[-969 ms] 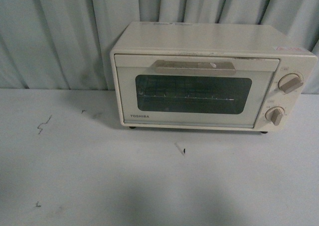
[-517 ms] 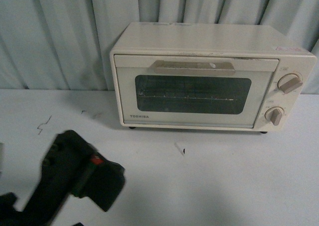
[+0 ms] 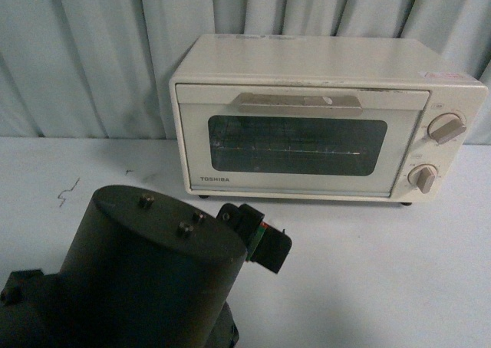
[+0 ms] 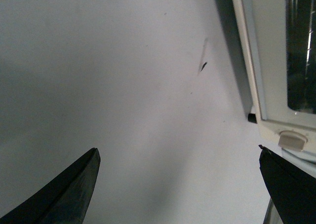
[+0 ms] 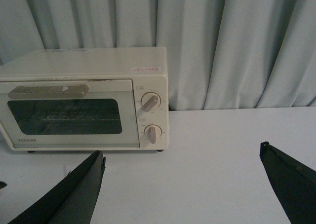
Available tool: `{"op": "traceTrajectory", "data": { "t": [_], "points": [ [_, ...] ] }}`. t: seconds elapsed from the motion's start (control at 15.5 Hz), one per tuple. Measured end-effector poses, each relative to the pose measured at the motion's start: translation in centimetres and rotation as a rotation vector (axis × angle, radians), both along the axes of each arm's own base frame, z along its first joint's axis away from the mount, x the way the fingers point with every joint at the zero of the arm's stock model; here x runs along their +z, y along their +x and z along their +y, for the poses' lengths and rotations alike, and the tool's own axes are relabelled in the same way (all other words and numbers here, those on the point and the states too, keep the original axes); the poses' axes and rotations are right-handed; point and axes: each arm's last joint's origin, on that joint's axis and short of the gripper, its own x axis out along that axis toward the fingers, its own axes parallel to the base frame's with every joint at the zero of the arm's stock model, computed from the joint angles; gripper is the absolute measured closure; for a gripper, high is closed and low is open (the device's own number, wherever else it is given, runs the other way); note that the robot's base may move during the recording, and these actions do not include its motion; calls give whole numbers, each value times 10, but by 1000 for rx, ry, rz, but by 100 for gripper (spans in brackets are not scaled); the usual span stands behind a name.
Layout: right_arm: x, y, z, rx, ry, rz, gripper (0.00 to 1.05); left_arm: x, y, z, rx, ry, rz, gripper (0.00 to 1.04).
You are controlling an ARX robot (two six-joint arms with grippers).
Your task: Open oven
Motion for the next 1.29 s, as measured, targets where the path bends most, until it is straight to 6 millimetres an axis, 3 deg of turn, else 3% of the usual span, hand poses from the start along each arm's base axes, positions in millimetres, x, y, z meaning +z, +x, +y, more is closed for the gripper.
{"op": "traceTrajectory", "data": {
  "t": [0.13, 0.84, 1.29],
  "points": [
    [0, 0, 0, 0, 0, 0, 6, -2, 19, -4, 16, -19, -19, 7],
    [0, 0, 0, 0, 0, 0, 6, -16, 64, -31, 25, -65, -56, 7],
    [0, 0, 0, 0, 0, 0, 6, -20, 94, -4, 116, -60, -65, 7]
  ]
}}
